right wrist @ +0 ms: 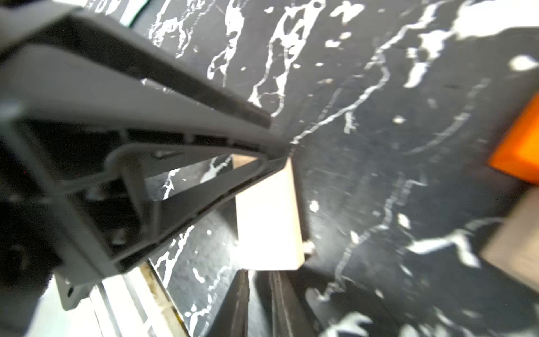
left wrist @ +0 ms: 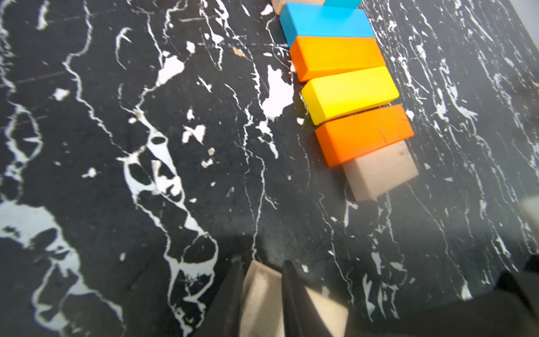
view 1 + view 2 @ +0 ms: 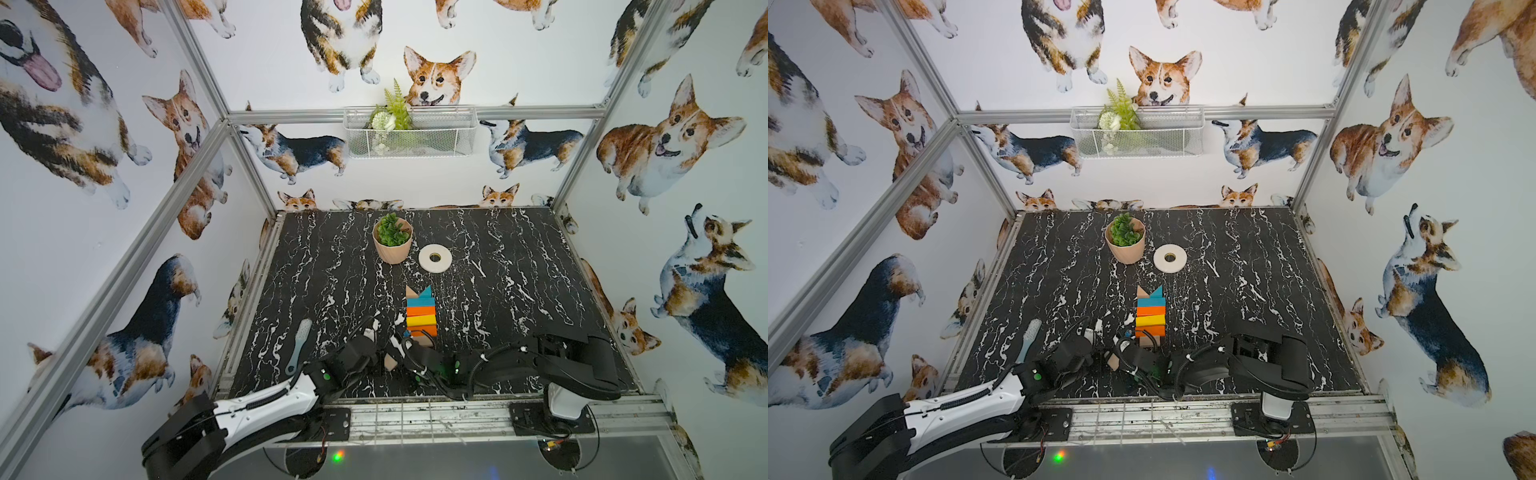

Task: Assemble a carrot with building blocks
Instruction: Assemble the building block at the center of the board.

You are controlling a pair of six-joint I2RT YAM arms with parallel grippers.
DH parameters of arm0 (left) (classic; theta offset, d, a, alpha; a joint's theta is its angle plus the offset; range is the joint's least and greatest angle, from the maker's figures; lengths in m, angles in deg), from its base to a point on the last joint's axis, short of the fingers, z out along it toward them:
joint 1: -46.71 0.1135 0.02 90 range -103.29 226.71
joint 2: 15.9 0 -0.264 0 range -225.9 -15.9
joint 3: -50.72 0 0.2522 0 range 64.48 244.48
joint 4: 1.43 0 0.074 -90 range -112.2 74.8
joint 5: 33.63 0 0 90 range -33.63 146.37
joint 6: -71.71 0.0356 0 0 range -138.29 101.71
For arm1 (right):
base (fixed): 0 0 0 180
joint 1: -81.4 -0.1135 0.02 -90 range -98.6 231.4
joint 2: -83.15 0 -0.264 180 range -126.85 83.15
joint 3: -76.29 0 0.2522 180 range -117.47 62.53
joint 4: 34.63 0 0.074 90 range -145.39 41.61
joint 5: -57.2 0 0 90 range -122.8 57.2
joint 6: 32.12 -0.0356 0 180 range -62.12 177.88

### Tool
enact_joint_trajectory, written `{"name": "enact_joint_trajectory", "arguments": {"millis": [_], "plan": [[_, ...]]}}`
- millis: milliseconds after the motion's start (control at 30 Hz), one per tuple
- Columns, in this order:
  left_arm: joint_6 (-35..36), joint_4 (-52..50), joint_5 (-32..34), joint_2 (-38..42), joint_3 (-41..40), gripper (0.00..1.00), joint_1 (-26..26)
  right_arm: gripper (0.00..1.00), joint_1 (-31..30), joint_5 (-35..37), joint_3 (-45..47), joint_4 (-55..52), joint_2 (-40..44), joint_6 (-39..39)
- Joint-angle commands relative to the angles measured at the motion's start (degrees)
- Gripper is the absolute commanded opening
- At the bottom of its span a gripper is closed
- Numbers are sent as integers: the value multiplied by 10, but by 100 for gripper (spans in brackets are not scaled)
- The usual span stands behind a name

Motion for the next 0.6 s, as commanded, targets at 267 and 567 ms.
{"name": "enact_joint_trajectory", "arguments": {"millis": [267, 567], "plan": [[-42, 10, 33, -9, 7, 25, -90, 21, 14, 32, 36, -28, 45, -14], [-50, 59, 71, -102, 46, 25, -147, 22, 17, 44, 68, -51, 101, -15]]}}
